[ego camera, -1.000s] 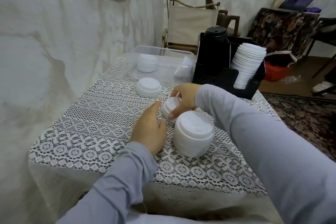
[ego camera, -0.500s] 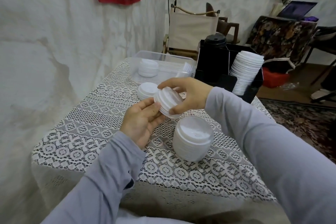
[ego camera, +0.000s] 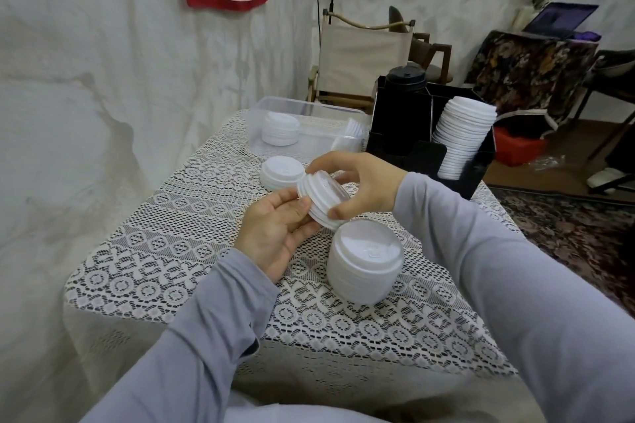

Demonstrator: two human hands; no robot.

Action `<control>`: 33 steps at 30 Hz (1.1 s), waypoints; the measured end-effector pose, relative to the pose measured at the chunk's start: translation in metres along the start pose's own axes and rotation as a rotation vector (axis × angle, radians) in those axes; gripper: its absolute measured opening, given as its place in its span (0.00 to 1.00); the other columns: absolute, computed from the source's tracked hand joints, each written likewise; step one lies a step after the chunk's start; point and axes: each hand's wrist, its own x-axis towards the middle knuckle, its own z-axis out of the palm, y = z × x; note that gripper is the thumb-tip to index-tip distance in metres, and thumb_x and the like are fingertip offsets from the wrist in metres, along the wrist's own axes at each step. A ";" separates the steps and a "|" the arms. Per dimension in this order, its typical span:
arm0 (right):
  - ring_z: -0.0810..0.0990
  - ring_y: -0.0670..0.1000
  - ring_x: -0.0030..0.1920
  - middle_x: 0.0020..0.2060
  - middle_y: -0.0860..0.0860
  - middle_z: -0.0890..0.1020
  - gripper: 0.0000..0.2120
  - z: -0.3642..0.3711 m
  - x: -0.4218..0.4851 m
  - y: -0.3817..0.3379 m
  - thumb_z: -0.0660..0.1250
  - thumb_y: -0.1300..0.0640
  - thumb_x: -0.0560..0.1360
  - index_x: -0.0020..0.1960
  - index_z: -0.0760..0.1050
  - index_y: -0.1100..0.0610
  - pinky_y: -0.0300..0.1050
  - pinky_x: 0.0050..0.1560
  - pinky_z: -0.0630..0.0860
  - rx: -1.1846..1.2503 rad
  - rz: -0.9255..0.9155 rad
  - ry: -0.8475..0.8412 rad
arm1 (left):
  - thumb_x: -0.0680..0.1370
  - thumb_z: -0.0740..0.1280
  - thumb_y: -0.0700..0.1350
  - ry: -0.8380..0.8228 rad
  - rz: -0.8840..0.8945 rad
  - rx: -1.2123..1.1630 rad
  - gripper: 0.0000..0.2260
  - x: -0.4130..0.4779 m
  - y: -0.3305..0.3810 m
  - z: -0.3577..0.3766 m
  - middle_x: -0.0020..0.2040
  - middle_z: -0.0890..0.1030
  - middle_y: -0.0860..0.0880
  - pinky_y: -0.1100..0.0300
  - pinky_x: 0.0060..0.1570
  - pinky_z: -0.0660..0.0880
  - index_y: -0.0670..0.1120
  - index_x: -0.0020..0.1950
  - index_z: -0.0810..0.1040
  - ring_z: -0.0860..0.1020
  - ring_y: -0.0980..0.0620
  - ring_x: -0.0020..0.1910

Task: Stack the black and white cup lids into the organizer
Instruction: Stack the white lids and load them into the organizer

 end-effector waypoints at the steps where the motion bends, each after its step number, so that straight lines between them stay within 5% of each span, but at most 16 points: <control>1: 0.76 0.50 0.60 0.61 0.48 0.76 0.31 0.001 0.000 0.000 0.72 0.45 0.53 0.55 0.71 0.36 0.53 0.62 0.74 0.004 0.001 0.000 | 0.75 0.63 0.32 0.000 0.001 -0.001 0.08 0.000 0.000 0.001 0.45 0.83 0.40 0.57 0.37 0.81 0.37 0.53 0.76 0.83 0.46 0.42; 7: 0.78 0.54 0.55 0.59 0.54 0.75 0.27 -0.022 -0.009 0.011 0.75 0.58 0.59 0.56 0.72 0.43 0.59 0.54 0.78 0.154 0.074 0.141 | 0.76 0.61 0.30 0.123 -0.019 -0.077 0.07 0.005 0.004 -0.009 0.46 0.82 0.40 0.55 0.38 0.81 0.37 0.52 0.75 0.82 0.46 0.44; 11: 0.74 0.54 0.61 0.62 0.51 0.73 0.29 -0.031 -0.018 0.019 0.74 0.64 0.67 0.62 0.70 0.45 0.54 0.62 0.73 0.077 0.096 0.118 | 0.76 0.63 0.31 0.169 -0.108 0.092 0.10 0.006 -0.002 -0.009 0.50 0.82 0.40 0.58 0.40 0.81 0.36 0.56 0.75 0.82 0.46 0.46; 13: 0.73 0.52 0.62 0.63 0.50 0.72 0.31 -0.031 -0.025 0.017 0.75 0.65 0.66 0.62 0.68 0.44 0.49 0.62 0.73 0.067 0.083 0.126 | 0.76 0.64 0.32 0.234 -0.065 0.282 0.12 0.006 -0.006 -0.006 0.52 0.82 0.42 0.56 0.48 0.80 0.38 0.59 0.76 0.81 0.47 0.50; 16: 0.72 0.49 0.63 0.64 0.49 0.71 0.36 -0.031 -0.041 0.008 0.76 0.66 0.65 0.64 0.63 0.45 0.42 0.59 0.74 0.060 0.045 0.170 | 0.78 0.64 0.37 0.348 0.129 0.870 0.12 0.001 -0.008 -0.006 0.56 0.78 0.53 0.55 0.64 0.70 0.45 0.61 0.76 0.77 0.55 0.53; 19: 0.71 0.45 0.65 0.64 0.47 0.71 0.40 -0.029 -0.061 -0.004 0.77 0.65 0.62 0.67 0.63 0.48 0.45 0.63 0.73 0.070 -0.015 0.176 | 0.79 0.64 0.40 0.386 0.359 1.166 0.17 -0.010 -0.009 -0.002 0.65 0.74 0.49 0.54 0.68 0.64 0.46 0.68 0.71 0.71 0.50 0.65; 21: 0.69 0.42 0.66 0.64 0.45 0.71 0.41 -0.024 -0.073 -0.012 0.74 0.61 0.59 0.68 0.62 0.49 0.44 0.67 0.69 0.013 -0.048 0.137 | 0.78 0.64 0.38 0.324 0.526 0.952 0.14 -0.022 -0.002 0.007 0.58 0.80 0.49 0.58 0.60 0.72 0.46 0.63 0.75 0.77 0.50 0.59; 24: 0.68 0.43 0.67 0.65 0.45 0.70 0.44 -0.017 -0.086 -0.024 0.74 0.62 0.59 0.71 0.60 0.50 0.42 0.70 0.65 -0.082 -0.069 0.053 | 0.75 0.66 0.38 0.048 0.353 0.473 0.08 -0.038 0.014 0.027 0.39 0.83 0.49 0.60 0.42 0.79 0.47 0.53 0.77 0.81 0.52 0.39; 29: 0.71 0.44 0.65 0.66 0.45 0.71 0.45 -0.015 -0.099 -0.029 0.74 0.67 0.62 0.73 0.59 0.50 0.38 0.66 0.68 -0.177 -0.111 0.022 | 0.65 0.68 0.37 -0.168 0.043 0.138 0.21 -0.044 0.016 0.040 0.41 0.79 0.41 0.59 0.37 0.80 0.41 0.58 0.75 0.80 0.49 0.37; 33: 0.64 0.41 0.71 0.71 0.46 0.66 0.44 -0.007 -0.103 -0.009 0.77 0.56 0.61 0.73 0.61 0.51 0.40 0.72 0.61 -0.046 -0.144 0.225 | 0.65 0.67 0.34 -0.167 0.007 -0.010 0.20 -0.044 0.014 0.040 0.42 0.80 0.42 0.59 0.35 0.80 0.43 0.56 0.74 0.82 0.50 0.37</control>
